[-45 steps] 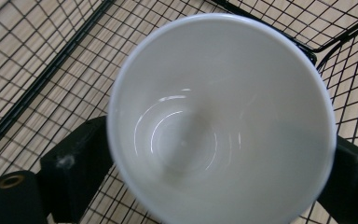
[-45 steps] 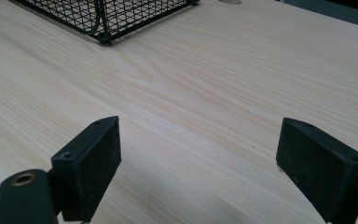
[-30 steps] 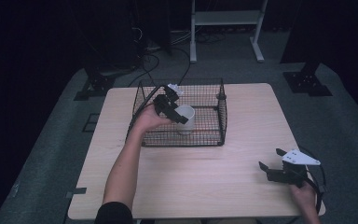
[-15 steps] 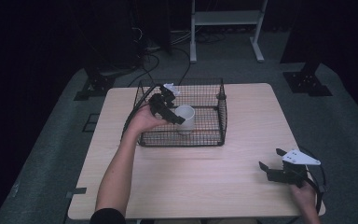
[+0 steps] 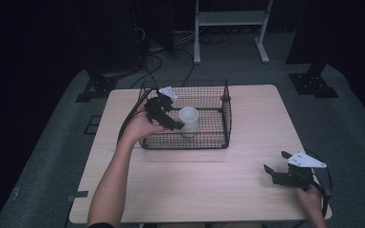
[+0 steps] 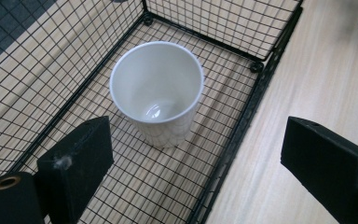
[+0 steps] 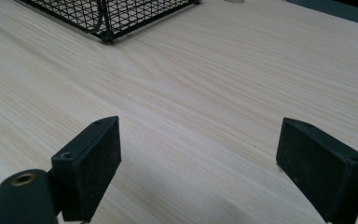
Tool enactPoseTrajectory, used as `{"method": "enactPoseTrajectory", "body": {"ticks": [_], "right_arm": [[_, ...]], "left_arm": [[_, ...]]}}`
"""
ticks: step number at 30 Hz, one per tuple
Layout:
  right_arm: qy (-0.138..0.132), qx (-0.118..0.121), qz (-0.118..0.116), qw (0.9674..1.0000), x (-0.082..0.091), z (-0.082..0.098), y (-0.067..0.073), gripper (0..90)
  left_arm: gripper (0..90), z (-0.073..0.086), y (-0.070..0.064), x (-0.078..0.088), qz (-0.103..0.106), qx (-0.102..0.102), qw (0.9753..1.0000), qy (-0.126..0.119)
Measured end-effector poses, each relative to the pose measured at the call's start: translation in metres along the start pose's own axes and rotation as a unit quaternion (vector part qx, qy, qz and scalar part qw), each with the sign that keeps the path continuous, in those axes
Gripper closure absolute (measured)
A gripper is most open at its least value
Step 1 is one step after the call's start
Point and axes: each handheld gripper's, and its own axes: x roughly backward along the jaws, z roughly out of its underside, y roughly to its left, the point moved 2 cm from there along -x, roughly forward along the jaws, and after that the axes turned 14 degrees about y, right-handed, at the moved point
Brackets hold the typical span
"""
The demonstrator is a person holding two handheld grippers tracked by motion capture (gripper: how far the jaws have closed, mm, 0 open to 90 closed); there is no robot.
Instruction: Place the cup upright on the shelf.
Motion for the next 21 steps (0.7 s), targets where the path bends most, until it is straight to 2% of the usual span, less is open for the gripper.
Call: {"method": "enactPoseTrajectory", "body": {"ticks": [9, 21], "right_arm": [[0.000, 0.000, 0.001, 1.0000, 0.000, 0.000, 0.000, 13.1], [0.001, -0.001, 0.000, 1.0000, 0.000, 0.000, 0.000, 13.1]], "left_arm": [[8.3, 0.007, -0.011, 0.007, -0.006, -0.007, 0.9999, -0.014], [8.3, 0.027, -0.022, 0.010, 0.000, 0.003, 0.9992, -0.040]]}}
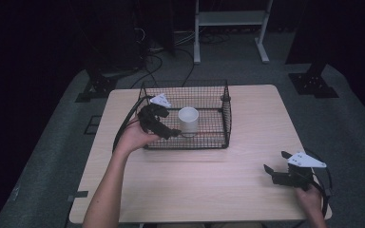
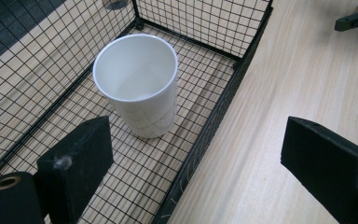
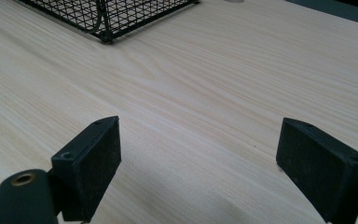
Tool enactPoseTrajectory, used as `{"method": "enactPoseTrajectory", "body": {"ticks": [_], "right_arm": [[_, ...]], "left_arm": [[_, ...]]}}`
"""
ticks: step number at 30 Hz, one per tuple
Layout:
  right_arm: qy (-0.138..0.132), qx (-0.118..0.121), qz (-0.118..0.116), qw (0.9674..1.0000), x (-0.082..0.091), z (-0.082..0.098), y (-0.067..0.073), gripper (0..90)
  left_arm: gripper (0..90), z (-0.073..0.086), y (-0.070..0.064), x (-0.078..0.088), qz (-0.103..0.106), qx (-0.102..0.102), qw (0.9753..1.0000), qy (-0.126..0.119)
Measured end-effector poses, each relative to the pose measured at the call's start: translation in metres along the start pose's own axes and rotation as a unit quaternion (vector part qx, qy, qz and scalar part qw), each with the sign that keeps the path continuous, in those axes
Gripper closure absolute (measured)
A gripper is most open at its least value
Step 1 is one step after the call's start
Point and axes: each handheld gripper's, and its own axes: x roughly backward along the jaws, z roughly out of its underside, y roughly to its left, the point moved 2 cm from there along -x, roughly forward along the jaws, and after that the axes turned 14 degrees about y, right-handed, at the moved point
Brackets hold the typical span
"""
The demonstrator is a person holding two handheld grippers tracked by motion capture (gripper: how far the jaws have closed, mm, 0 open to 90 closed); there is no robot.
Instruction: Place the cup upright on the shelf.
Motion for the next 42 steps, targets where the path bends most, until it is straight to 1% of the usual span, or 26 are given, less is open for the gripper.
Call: {"method": "enactPoseTrajectory", "body": {"ticks": [4, 5, 6, 7, 9, 11, 13, 17, 28, 32, 35, 38, 42], "right_arm": [[-0.001, -0.001, 0.000, 1.0000, 0.000, 0.000, 0.000, 13.1], [-0.001, -0.001, 0.000, 1.0000, 0.000, 0.000, 0.000, 13.1], [-0.001, -0.001, 0.000, 1.0000, 0.000, 0.000, 0.000, 13.1], [-0.001, -0.001, 0.000, 1.0000, 0.000, 0.000, 0.000, 13.1], [0.000, -0.001, 0.000, 1.0000, 0.000, 0.000, 0.000, 13.1], [0.000, -0.001, 0.000, 1.0000, 0.000, 0.000, 0.000, 13.1], [0.000, 0.000, 0.001, 1.0000, 0.000, 0.000, 0.000, 13.1], [0.000, -0.001, 0.001, 1.0000, 0.000, 0.000, 0.000, 13.1], [0.002, -0.002, 0.001, 1.0000, 0.000, 0.000, 0.000, 13.1], [0.002, -0.002, 0.001, 1.0000, 0.000, 0.000, 0.000, 13.1], [0.002, -0.001, 0.002, 1.0000, 0.000, 0.000, 0.000, 13.1], [0.002, -0.001, 0.002, 1.0000, 0.000, 0.000, 0.000, 13.1], [0.002, -0.001, 0.003, 1.0000, 0.000, 0.000, 0.000, 13.1]], "left_arm": [[8.3, 0.003, -0.008, 0.002, -0.001, -0.004, 1.0000, -0.006], [8.3, 0.003, -0.008, 0.002, -0.001, -0.004, 1.0000, -0.006], [8.3, 0.004, -0.011, 0.003, -0.004, -0.007, 0.9999, -0.009], [8.3, 0.004, -0.011, 0.003, -0.004, -0.007, 0.9999, -0.009], [8.3, 0.008, -0.014, 0.006, -0.005, -0.010, 0.9998, -0.014], [8.3, 0.012, -0.015, 0.007, -0.006, -0.005, 0.9998, -0.016], [8.3, 0.015, -0.018, 0.009, -0.002, -0.003, 0.9996, -0.027], [8.3, 0.019, -0.021, 0.008, 0.001, -0.003, 0.9997, -0.025], [8.3, 0.029, -0.039, 0.014, -0.013, -0.020, 0.9993, -0.030], [8.3, 0.033, -0.045, 0.015, -0.010, -0.022, 0.9990, -0.036], [8.3, 0.037, -0.051, 0.014, -0.011, -0.025, 0.9990, -0.035], [8.3, 0.039, -0.054, 0.012, -0.008, -0.025, 0.9992, -0.031], [8.3, 0.042, -0.058, 0.010, -0.006, -0.026, 0.9990, -0.037]]}}
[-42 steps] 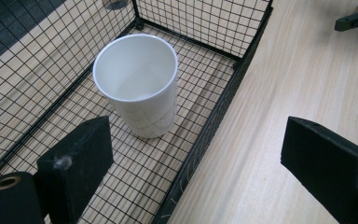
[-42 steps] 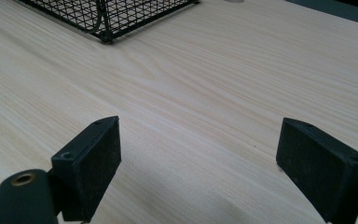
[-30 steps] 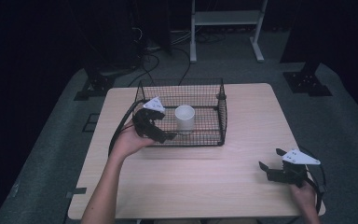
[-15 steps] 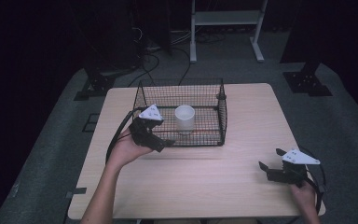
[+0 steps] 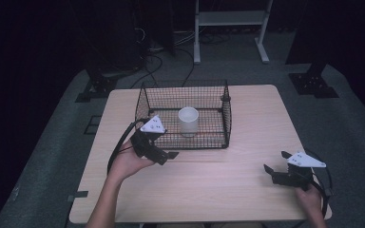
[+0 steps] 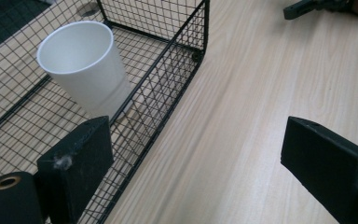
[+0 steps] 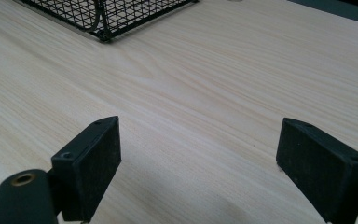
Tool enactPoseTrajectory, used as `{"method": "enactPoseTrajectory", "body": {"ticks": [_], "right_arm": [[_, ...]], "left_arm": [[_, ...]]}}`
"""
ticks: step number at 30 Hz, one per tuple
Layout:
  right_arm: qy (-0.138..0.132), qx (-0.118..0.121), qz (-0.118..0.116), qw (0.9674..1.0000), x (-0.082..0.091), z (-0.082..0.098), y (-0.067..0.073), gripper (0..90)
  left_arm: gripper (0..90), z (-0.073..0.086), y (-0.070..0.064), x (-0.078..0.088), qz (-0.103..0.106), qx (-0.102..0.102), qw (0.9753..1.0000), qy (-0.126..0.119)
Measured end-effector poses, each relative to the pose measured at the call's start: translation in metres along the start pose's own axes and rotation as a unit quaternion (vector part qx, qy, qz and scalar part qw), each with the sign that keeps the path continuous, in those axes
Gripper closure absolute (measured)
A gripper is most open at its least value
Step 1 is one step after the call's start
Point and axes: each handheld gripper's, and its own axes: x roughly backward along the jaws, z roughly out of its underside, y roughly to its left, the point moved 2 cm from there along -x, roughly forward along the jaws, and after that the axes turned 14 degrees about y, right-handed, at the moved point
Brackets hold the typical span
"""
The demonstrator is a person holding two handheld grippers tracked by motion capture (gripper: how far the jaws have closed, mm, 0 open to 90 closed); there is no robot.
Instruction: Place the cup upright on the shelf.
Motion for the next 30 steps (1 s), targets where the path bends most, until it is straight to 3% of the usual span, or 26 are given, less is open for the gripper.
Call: {"method": "enactPoseTrajectory", "body": {"ticks": [7, 25, 30], "right_arm": [[0.000, -0.001, 0.000, 1.0000, 0.000, 0.000, 0.000, 13.1], [-0.001, -0.002, 0.001, 1.0000, 0.000, 0.000, 0.000, 13.1], [-0.001, -0.001, 0.001, 1.0000, 0.000, 0.000, 0.000, 13.1]], "left_arm": [[8.3, 0.004, -0.007, -0.002, -0.001, -0.005, 1.0000, -0.001], [8.3, 0.028, -0.021, -0.003, -0.003, 0.005, 1.0000, -0.006], [8.3, 0.036, -0.025, -0.008, 0.005, 0.007, 0.9999, -0.004]]}}
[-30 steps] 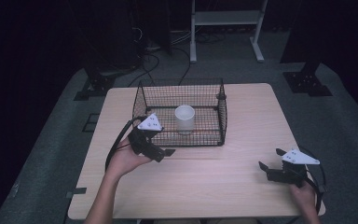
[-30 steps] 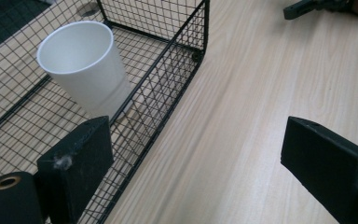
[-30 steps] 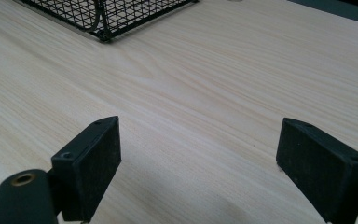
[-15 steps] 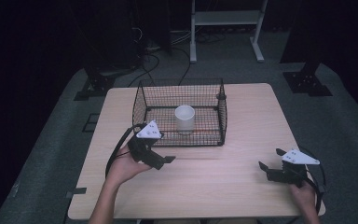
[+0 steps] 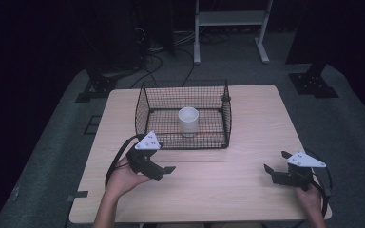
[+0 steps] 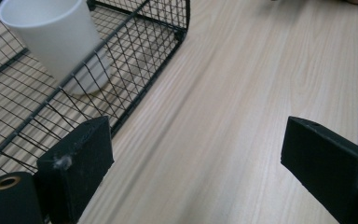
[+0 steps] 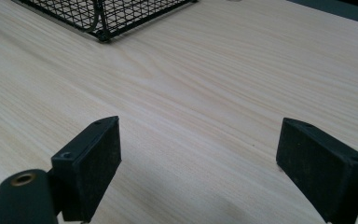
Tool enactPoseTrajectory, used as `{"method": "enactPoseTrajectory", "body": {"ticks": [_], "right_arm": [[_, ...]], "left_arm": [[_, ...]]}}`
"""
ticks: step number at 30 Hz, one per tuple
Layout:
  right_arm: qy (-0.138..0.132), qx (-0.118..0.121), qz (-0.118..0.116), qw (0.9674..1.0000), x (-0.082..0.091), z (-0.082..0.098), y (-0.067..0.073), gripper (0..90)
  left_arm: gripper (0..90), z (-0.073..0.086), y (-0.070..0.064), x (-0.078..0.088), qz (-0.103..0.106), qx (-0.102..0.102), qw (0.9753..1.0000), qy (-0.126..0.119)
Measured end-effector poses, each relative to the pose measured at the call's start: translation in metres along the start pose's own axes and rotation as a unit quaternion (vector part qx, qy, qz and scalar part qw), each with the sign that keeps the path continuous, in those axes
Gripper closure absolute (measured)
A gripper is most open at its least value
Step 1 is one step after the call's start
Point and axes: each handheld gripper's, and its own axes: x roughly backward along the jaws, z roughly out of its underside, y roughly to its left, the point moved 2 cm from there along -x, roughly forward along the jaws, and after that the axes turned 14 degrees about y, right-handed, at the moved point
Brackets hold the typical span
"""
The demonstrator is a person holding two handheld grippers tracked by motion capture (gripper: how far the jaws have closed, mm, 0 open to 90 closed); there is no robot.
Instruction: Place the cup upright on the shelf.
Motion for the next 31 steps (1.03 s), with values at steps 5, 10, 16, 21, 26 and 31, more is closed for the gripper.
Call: {"method": "enactPoseTrajectory", "body": {"ticks": [5, 10, 16, 21, 26, 31], "right_arm": [[0.000, 0.000, 0.000, 1.0000, 0.000, 0.000, 0.000, 13.1], [0.000, 0.001, 0.000, 1.0000, 0.000, 0.000, 0.000, 13.1], [0.000, 0.002, 0.000, 1.0000, 0.000, 0.000, 0.001, 13.1], [0.002, 0.003, 0.003, 1.0000, 0.000, 0.000, 0.001, 13.1], [0.003, 0.005, 0.004, 1.0000, 0.000, 0.000, 0.002, 13.1], [0.002, 0.006, 0.005, 1.0000, 0.000, 0.000, 0.002, 13.1]], "left_arm": [[8.3, 0.008, -0.005, -0.003, -0.002, 0.003, 1.0000, 0.003], [8.3, 0.015, -0.008, -0.004, -0.004, 0.011, 0.9999, 0.000], [8.3, 0.030, -0.016, -0.005, -0.009, 0.023, 0.9996, -0.017], [8.3, 0.037, -0.023, -0.009, -0.003, 0.029, 0.9993, -0.023], [8.3, 0.042, -0.032, -0.012, 0.002, 0.031, 0.9990, -0.033], [8.3, 0.048, -0.034, -0.015, 0.000, 0.030, 0.9990, -0.032]]}}
